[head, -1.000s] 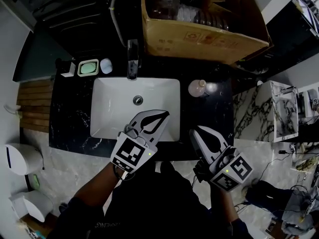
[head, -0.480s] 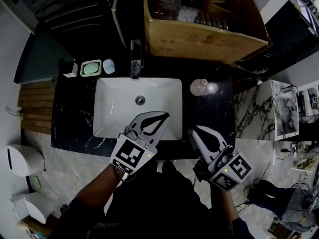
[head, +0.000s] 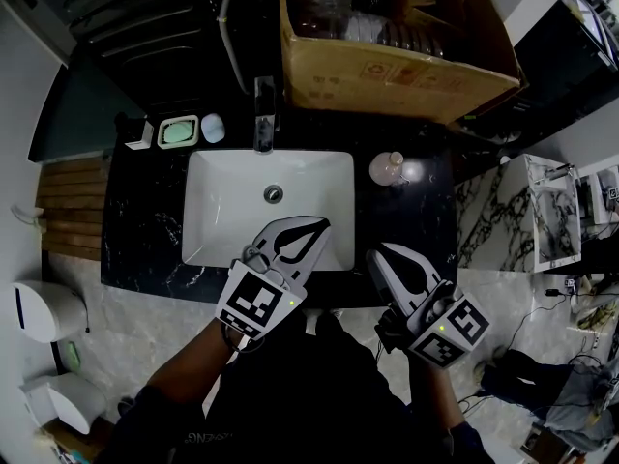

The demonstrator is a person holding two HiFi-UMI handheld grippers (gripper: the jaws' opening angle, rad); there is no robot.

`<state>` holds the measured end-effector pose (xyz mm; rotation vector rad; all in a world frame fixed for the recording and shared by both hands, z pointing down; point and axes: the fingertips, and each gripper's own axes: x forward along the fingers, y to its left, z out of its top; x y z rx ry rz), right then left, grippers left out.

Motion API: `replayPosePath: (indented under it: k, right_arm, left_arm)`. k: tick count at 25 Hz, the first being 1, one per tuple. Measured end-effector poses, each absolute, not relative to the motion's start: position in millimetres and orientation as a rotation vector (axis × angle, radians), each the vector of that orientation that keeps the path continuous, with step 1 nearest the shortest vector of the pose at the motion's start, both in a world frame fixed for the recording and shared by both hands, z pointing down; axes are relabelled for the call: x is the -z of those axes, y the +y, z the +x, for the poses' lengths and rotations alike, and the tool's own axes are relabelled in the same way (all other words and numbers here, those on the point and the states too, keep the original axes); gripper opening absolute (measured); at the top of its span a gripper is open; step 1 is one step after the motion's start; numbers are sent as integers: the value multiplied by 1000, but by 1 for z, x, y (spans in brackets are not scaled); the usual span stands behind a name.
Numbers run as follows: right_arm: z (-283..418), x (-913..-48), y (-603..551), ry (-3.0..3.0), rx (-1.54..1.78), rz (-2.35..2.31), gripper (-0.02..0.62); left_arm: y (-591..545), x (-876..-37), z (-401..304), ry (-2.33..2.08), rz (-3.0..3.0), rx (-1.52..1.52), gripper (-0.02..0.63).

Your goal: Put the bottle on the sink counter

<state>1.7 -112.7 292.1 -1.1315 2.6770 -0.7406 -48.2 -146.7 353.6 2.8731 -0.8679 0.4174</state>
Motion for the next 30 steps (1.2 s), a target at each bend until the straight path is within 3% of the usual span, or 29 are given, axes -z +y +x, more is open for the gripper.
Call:
replayPosePath:
  k: [30]
  right_arm:
    - [5,-292,-113,2712,725,-1101,26]
  left_arm:
    - [-152,-352,-55,-942,2846,-419,8]
